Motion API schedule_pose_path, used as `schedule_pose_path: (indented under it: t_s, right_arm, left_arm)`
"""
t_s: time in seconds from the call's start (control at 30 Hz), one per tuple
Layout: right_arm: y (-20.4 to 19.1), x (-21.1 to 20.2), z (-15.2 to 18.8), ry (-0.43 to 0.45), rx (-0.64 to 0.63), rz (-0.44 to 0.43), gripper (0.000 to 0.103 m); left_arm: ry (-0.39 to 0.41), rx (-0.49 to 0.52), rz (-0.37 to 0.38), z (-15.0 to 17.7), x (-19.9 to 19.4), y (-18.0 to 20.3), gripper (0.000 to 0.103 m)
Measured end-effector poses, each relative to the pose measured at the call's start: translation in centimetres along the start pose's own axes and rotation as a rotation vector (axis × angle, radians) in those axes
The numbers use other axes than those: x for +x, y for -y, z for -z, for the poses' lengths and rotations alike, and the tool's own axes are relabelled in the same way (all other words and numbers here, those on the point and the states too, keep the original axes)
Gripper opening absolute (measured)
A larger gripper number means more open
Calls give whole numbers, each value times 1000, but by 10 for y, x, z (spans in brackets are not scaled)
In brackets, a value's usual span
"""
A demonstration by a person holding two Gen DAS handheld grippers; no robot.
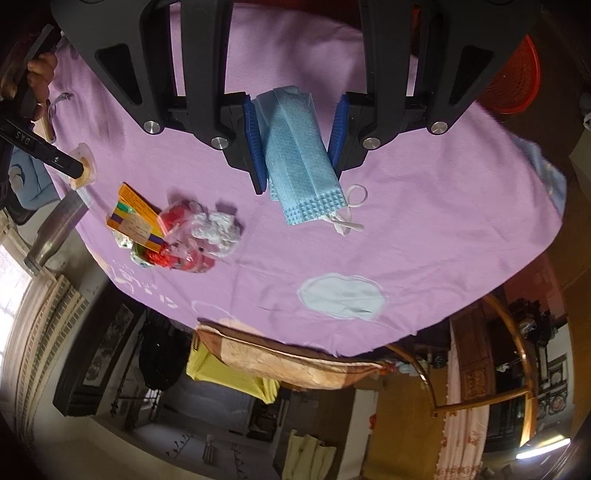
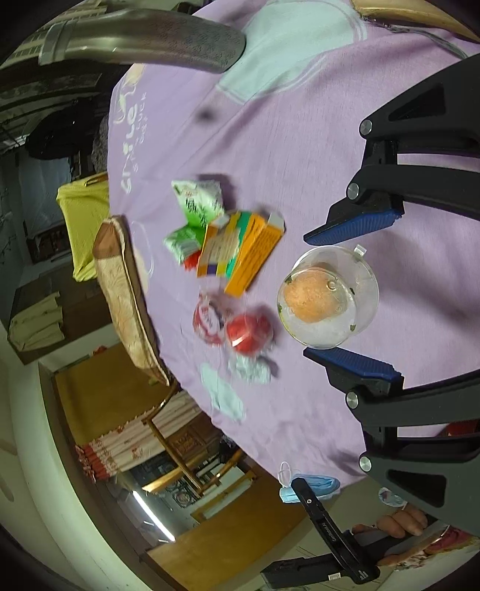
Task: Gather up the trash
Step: 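Carry the mask and cup over the red wastebasket and open both tools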
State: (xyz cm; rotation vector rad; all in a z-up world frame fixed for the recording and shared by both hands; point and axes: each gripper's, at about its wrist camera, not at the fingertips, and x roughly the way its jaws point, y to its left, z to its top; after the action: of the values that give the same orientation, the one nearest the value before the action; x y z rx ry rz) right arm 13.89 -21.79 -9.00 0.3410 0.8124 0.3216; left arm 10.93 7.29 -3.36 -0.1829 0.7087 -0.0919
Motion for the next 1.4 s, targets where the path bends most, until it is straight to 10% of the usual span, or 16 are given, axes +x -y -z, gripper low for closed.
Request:
schedule_pose_path:
  t_s: [0.6, 0.83, 1.4]
  right_arm:
    - [-170, 43, 6, -111, -215, -201, 55]
    - [-262, 66, 29, -211, -353, -291, 55]
    - [-440, 128, 126, -460, -659, -426, 65]
  left_arm:
    - [-21, -220, -224, 67, -64, -185, 34]
    - [-54, -273, -382, 105, -75, -244, 91]
    - [7, -431, -550, 129, -114, -332, 96]
